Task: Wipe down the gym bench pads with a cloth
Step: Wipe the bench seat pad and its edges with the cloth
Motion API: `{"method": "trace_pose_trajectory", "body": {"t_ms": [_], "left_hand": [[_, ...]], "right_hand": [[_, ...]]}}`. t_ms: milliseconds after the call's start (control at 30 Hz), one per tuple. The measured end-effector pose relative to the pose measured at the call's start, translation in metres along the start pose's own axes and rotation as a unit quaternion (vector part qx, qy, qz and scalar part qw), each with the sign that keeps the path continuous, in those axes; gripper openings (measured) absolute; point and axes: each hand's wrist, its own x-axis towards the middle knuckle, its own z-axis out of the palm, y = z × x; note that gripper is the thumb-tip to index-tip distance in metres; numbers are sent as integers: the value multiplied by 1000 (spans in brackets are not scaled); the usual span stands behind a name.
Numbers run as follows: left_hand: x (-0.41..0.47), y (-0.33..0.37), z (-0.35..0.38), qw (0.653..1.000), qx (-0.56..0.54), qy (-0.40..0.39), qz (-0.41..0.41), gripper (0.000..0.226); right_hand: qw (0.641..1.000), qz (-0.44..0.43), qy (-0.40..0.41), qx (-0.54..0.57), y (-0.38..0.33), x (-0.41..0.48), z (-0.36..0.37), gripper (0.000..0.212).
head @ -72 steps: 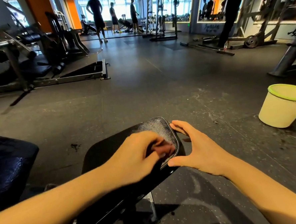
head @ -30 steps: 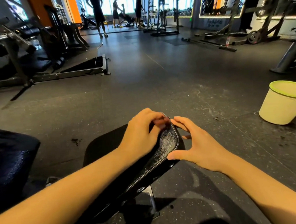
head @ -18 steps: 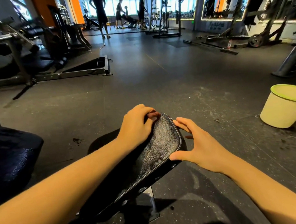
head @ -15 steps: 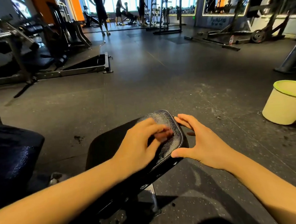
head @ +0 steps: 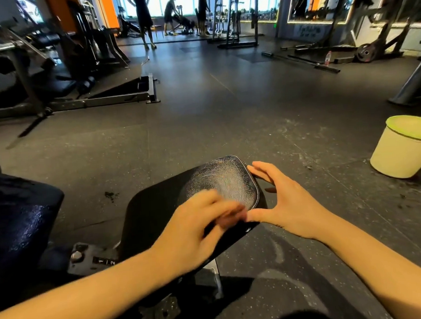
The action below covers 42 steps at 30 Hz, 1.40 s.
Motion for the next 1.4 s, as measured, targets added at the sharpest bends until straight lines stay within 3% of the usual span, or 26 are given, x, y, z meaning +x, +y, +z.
{"method": "trace_pose_trajectory", "body": {"t_ms": [67,200,267,333,467,533,667,767,867,933,1067,1133,1267,1333,1400], "left_hand": [[-23,-21,-18,1000,26,-14,7,29],[20,-85,-30,979,128,70,-141,33],[47,-81,-13,968,136,105,-182,24],[54,-48,6,980,97,104,-140,18],[2,-19,-6,1000,17,-8,-3,30],[-4,-51,-22,998,61,-1,-35,28],[50,-96,-24,971,137,94,-171,34],[76,-47,6,985,67,87,-130,20],[39,-19,7,999,0,20,-33,28],[22,-41,-10,998,35,15,-52,25],[66,-92,-20,969,125,95,-191,28],[94,-67,-2,972,115,101,-178,22],[64,-17,14,998,4,30,-48,21],[32,-26,0,999,-4,11,-46,26],[27,-61,-13,992,72,41,-97,22]], "right_hand": [[1000,0,-4,-3,-1,1,-1,117],[1000,4,-10,0,-3,1,-1,119],[1000,1,-7,4,-5,-1,-1,119],[1000,-4,-2,-1,-4,-1,-1,118],[1000,-7,-4,-10,1,2,-1,117],[1000,-11,-3,-12,0,4,-1,116],[1000,-8,-1,-6,-2,4,-1,116],[1000,-4,4,-2,0,3,-1,116],[1000,-7,2,-1,4,2,0,117],[1000,-5,-2,-2,3,2,-1,116],[1000,-1,-5,-1,1,4,-2,118],[1000,-2,-3,3,1,2,-1,119],[1000,4,2,9,4,1,0,119],[1000,-5,-4,5,5,3,0,120],[1000,-3,-6,3,4,3,0,120]]}}
